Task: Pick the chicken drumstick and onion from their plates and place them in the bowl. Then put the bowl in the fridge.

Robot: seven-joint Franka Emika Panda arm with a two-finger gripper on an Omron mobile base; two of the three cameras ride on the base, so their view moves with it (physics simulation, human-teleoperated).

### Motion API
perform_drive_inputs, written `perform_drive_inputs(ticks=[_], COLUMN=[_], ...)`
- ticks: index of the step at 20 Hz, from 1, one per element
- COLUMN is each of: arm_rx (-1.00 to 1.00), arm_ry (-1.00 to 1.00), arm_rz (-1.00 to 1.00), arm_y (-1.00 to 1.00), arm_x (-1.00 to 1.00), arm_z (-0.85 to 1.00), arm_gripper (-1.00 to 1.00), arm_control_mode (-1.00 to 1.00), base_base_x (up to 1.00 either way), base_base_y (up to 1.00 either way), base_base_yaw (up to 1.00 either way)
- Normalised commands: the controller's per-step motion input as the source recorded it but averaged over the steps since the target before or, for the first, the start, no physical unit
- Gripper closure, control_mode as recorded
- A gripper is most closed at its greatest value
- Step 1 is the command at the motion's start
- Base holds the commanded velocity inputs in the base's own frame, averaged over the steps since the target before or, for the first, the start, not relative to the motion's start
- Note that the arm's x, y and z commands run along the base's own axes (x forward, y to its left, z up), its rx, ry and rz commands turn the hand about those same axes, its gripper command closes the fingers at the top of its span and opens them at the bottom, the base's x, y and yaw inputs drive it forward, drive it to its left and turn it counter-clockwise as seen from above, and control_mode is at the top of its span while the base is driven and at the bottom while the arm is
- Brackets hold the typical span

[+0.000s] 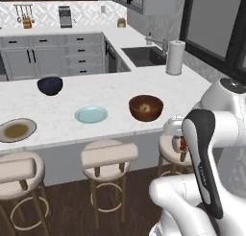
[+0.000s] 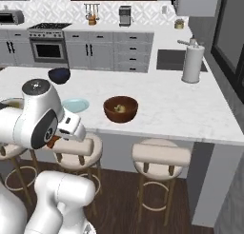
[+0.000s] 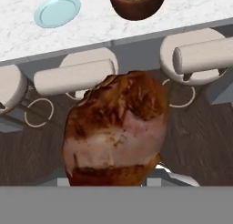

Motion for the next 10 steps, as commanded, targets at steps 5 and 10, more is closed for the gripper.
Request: perform_drive_inputs(ticks=[5,10], arm_rx=[0.0,0.0], arm_ry=[0.0,0.0], arm_rz=[0.0,0.0], arm_y=[0.0,0.0], arm_x=[0.0,0.0], arm_z=[0.0,0.0], arm_gripper=[1.0,1.0], arm_control_mode=[1.0,1.0], base_base_x=[0.72,0.68], base_base_y=[-0.24,-0.04], base_base_yaw=[-0.14,-0.04])
